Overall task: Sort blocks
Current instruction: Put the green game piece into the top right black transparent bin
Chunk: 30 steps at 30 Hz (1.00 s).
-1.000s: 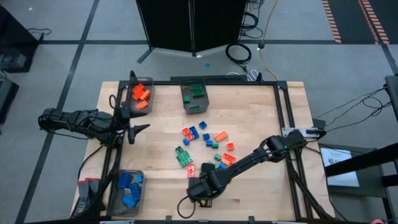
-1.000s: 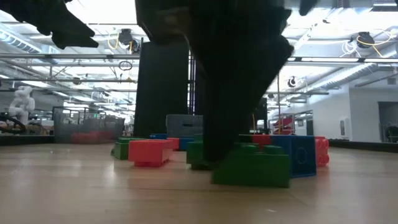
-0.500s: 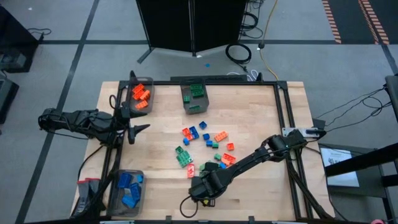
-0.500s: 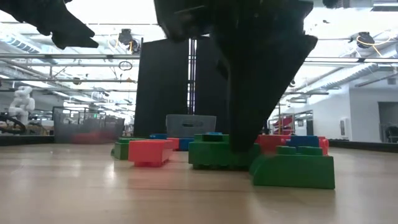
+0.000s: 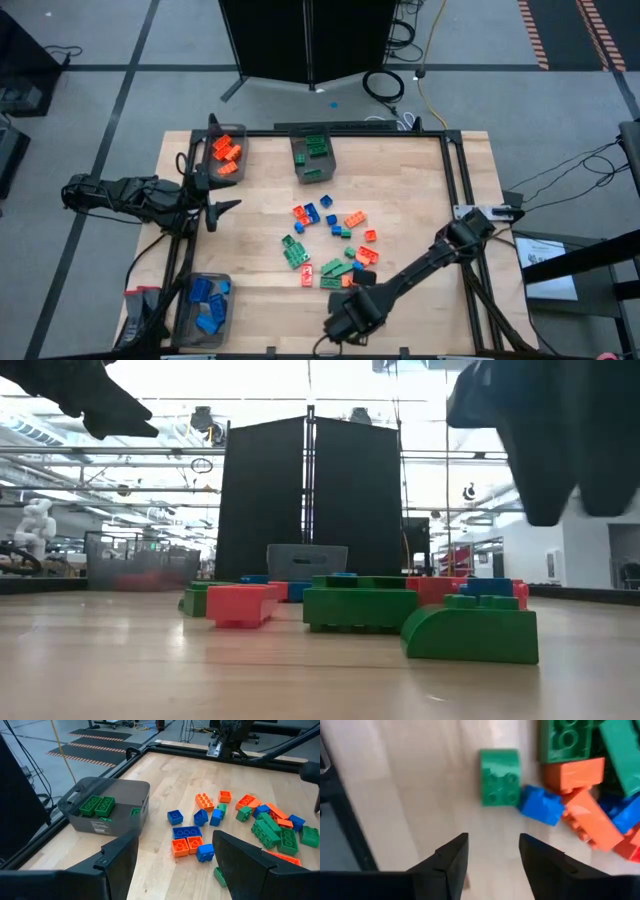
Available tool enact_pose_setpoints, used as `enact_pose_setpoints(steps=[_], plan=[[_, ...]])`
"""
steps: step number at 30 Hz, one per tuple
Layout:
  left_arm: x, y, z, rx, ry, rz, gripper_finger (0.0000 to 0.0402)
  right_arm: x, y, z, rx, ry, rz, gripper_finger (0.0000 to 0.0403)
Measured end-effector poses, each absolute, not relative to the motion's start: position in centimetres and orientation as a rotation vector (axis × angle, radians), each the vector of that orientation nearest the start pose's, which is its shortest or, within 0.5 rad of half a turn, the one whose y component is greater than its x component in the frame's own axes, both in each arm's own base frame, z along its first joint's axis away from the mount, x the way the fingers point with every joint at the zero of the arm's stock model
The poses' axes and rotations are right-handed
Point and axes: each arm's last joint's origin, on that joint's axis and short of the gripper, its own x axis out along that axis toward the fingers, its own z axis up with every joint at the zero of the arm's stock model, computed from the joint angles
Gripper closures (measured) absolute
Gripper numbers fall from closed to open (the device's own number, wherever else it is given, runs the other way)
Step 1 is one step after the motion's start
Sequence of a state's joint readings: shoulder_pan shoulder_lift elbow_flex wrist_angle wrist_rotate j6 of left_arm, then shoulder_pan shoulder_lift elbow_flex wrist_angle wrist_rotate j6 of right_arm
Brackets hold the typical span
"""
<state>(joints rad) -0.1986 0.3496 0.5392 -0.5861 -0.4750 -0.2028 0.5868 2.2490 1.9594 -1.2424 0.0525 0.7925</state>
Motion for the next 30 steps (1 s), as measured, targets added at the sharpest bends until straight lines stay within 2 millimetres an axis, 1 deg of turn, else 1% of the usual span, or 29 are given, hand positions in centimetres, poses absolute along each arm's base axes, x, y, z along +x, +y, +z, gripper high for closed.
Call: enact_pose_setpoints(steps=[3,8,10,12,15,20,23,27,30], plan=[[8.8,-0.4,26.3,-0.068,0.346,0.309,0.0146,37.2,24.7,19.8,0.163,1.470,-0.155,0.0189],[8.8,-0.4,26.3,-0.067,0.346,0.309,0.0146,38.1,24.4,19.7,0.158,1.378,-0.181,0.0116],[8.8,-0.4,26.3,-0.067,0.346,0.309,0.0146,38.4,24.2,19.7,0.167,1.361,-0.184,0.0097],[8.8,-0.4,26.3,-0.067,0.346,0.309,0.0146,38.6,23.9,19.7,0.171,1.356,-0.190,0.0087],[8.8,-0.4,26.3,-0.067,0.346,0.309,0.0146,39.1,23.7,19.0,0.186,1.329,-0.176,0.0084],[8.8,-0.4,26.3,-0.067,0.347,0.309,0.0146,39.2,23.8,16.0,0.221,1.324,-0.152,0.0093],[8.8,-0.4,26.3,-0.067,0.347,0.309,0.0146,38.6,23.7,14.4,0.254,1.364,-0.152,0.0096],[8.8,-0.4,26.3,-0.067,0.348,0.309,0.0146,38.0,23.2,13.4,0.272,1.392,-0.183,0.0104],[8.8,-0.4,26.3,-0.067,0.347,0.309,0.0146,37.9,23.2,13.3,0.239,1.391,-0.181,0.0135]])
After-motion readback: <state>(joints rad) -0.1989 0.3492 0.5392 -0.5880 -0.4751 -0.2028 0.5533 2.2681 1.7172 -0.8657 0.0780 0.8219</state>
